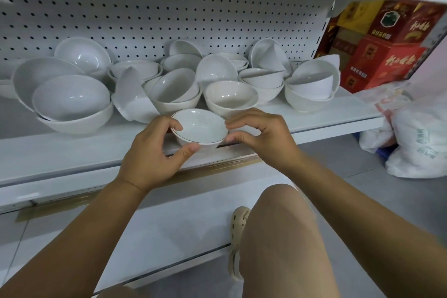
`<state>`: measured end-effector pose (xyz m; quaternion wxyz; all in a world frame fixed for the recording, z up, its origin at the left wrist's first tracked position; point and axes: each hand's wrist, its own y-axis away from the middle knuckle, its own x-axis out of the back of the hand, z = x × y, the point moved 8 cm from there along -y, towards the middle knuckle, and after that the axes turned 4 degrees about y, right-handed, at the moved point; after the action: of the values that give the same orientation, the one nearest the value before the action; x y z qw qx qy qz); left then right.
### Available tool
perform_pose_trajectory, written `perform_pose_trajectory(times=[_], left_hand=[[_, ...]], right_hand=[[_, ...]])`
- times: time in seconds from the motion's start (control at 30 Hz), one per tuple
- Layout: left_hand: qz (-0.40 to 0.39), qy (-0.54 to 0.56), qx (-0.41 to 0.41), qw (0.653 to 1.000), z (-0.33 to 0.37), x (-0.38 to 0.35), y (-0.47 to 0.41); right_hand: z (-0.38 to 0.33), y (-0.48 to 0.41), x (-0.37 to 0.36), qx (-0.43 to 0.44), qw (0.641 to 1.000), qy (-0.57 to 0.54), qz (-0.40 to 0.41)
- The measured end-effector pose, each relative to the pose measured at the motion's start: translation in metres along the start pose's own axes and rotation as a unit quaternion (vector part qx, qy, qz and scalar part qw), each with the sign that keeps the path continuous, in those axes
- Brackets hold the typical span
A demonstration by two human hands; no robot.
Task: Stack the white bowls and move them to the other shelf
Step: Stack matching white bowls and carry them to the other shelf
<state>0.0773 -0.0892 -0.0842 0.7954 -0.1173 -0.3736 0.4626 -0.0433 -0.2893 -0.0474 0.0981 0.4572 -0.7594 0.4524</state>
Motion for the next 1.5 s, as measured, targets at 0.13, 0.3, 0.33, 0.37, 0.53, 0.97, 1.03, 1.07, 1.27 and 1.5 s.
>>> perform_pose_trajectory(times=[0.13,0.3,0.33,0.37,0.53,0.97,1.03,1.07,1.27,1.5], left_hand=[[0.007,0.008,0.007,1.000,0.000,0.001,0.000],[0.000,0.015,0.037,0.999,-0.003,0.000,-0.002],[-0.001,0.015,0.043,0.999,-0.004,0.000,-0.002],[0.000,0.017,0.046,0.999,-0.005,0.001,-0.003],[0.008,0.033,0.033,0.999,-0.001,0.004,-0.006],[0.008,0.048,0.038,0.998,-0.005,0.004,-0.007],[0.009,0.052,0.039,0.998,-0.005,0.004,-0.007],[0.010,0.054,0.040,0.998,-0.005,0.004,-0.007],[0.012,0.054,0.029,0.998,-0.003,0.005,-0.007],[0.014,0.064,0.046,0.997,-0.004,0.004,-0.007]], right_hand=[[0.005,-0.019,0.041,0.037,0.990,0.090,0.105],[0.050,-0.046,0.080,-0.064,0.974,0.155,0.153],[0.056,-0.051,0.084,-0.077,0.971,0.175,0.147],[0.060,-0.056,0.087,-0.091,0.967,0.197,0.134],[0.079,-0.076,0.078,-0.141,0.956,0.256,0.031],[0.088,-0.087,0.075,-0.211,0.946,0.243,0.051],[0.089,-0.088,0.077,-0.228,0.944,0.226,0.071],[0.090,-0.087,0.077,-0.234,0.943,0.222,0.078],[0.092,-0.078,0.085,-0.243,0.945,0.165,0.144],[0.060,-0.075,0.089,-0.162,0.963,0.067,0.204]])
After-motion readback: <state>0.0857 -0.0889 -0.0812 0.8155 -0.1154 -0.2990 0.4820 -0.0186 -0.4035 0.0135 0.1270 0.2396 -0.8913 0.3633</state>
